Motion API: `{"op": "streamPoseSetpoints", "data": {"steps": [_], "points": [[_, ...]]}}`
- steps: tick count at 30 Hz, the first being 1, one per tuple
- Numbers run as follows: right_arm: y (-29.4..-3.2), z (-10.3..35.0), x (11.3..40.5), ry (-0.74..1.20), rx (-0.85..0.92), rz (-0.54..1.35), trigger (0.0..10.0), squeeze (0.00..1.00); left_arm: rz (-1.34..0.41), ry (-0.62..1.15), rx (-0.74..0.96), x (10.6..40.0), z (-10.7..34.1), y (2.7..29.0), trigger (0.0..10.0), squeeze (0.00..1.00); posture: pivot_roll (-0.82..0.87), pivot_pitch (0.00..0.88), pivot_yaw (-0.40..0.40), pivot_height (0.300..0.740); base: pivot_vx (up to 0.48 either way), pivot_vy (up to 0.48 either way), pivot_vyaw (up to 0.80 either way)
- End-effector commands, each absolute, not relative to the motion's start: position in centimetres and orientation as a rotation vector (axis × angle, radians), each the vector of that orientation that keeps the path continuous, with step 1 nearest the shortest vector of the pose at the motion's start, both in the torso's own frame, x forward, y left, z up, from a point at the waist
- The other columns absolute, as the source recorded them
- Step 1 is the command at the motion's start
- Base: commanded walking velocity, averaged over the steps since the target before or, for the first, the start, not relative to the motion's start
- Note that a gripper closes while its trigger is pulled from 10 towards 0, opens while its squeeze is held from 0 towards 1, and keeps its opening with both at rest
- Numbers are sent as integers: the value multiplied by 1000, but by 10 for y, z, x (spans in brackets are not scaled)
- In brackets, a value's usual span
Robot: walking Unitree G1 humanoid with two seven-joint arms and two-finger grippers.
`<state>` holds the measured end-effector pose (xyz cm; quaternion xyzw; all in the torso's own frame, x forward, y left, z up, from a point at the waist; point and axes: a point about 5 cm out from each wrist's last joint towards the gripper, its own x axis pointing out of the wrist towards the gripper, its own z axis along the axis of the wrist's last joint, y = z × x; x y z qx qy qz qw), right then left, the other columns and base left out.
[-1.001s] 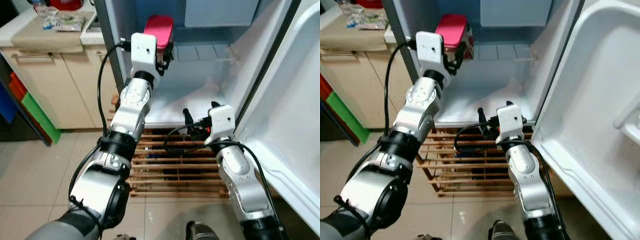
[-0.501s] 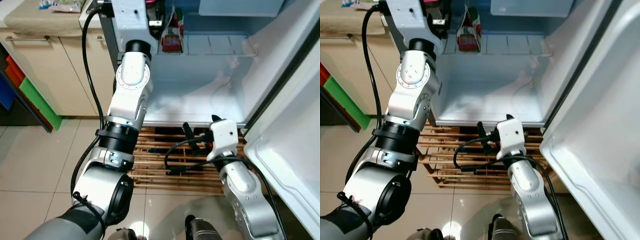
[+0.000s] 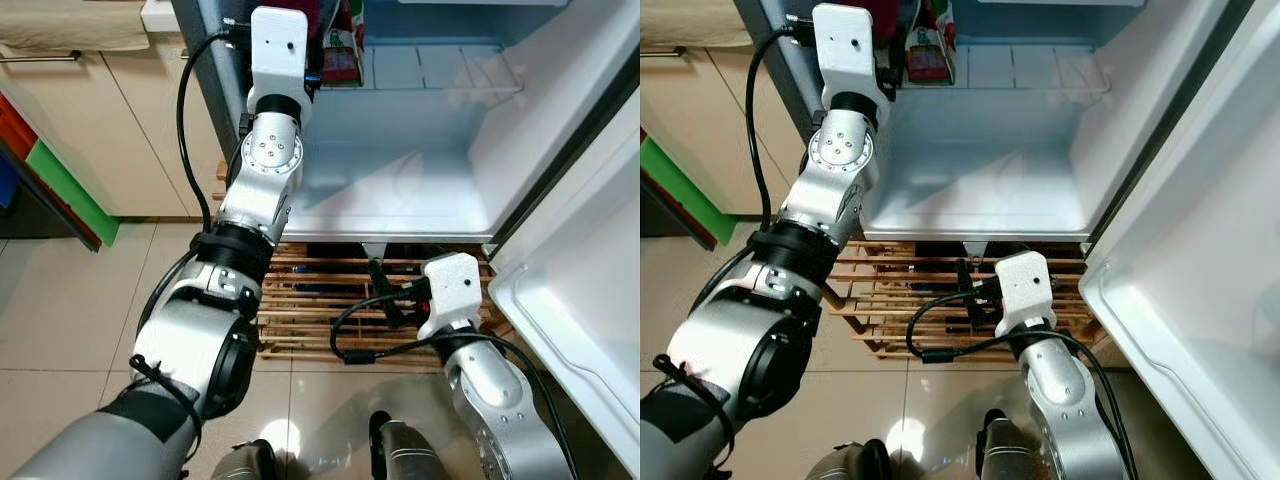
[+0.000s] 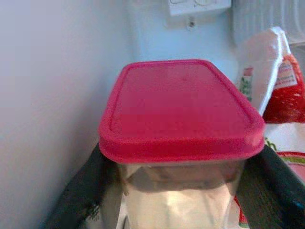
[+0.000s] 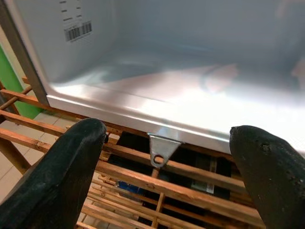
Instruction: Restocking fridge
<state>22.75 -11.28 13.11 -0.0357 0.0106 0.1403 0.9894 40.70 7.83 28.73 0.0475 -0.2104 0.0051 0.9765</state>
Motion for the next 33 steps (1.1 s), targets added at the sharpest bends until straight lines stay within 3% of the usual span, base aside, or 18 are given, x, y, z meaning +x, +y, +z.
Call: {"op": "streamPoseSetpoints", "data": {"steps": [1, 9, 10, 11, 12, 13, 14, 23, 33], "points": [[-111, 139, 223, -9, -31, 296, 10000, 0, 61, -390, 89, 412, 288, 91, 10000, 0, -314, 268, 57, 740, 0, 0, 0], [-115, 143, 215, -3, -24, 291, 10000, 0, 96, -353, 91, 419, 293, 100, 10000, 0, -335, 281, 60, 740, 0, 0, 0], [-115, 143, 214, -1, -25, 290, 10000, 0, 99, -350, 83, 420, 294, 100, 10000, 639, -336, 283, 60, 740, 0, 0, 0], [-115, 144, 213, 1, -25, 290, 10000, 0, 101, -347, 75, 420, 295, 101, 10000, 804, -338, 284, 59, 740, 0, 0, 0], [-115, 144, 213, 1, -25, 290, 10000, 0, 101, -347, 75, 420, 295, 101, 10000, 804, -338, 284, 59, 740, 0, 0, 0], [-115, 144, 213, 4, -26, 290, 10000, 0, 103, -345, 72, 420, 295, 101, 10000, 867, -338, 284, 59, 740, 0, 0, 0], [-116, 144, 212, 7, -27, 289, 10000, 0, 103, -331, 61, 421, 295, 101, 10000, 1000, -339, 285, 57, 740, 0, 0, 0], [-117, 144, 211, 23, -34, 295, 10000, 0, 107, -305, 3, 423, 302, 101, 10000, 1000, -337, 283, 53, 740, 0, 0, 0], [-116, 144, 214, 26, -38, 301, 10000, 0, 106, -400, 97, 421, 328, 102, 10000, 1000, -329, 269, 51, 740, 0, 0, 0]]}}
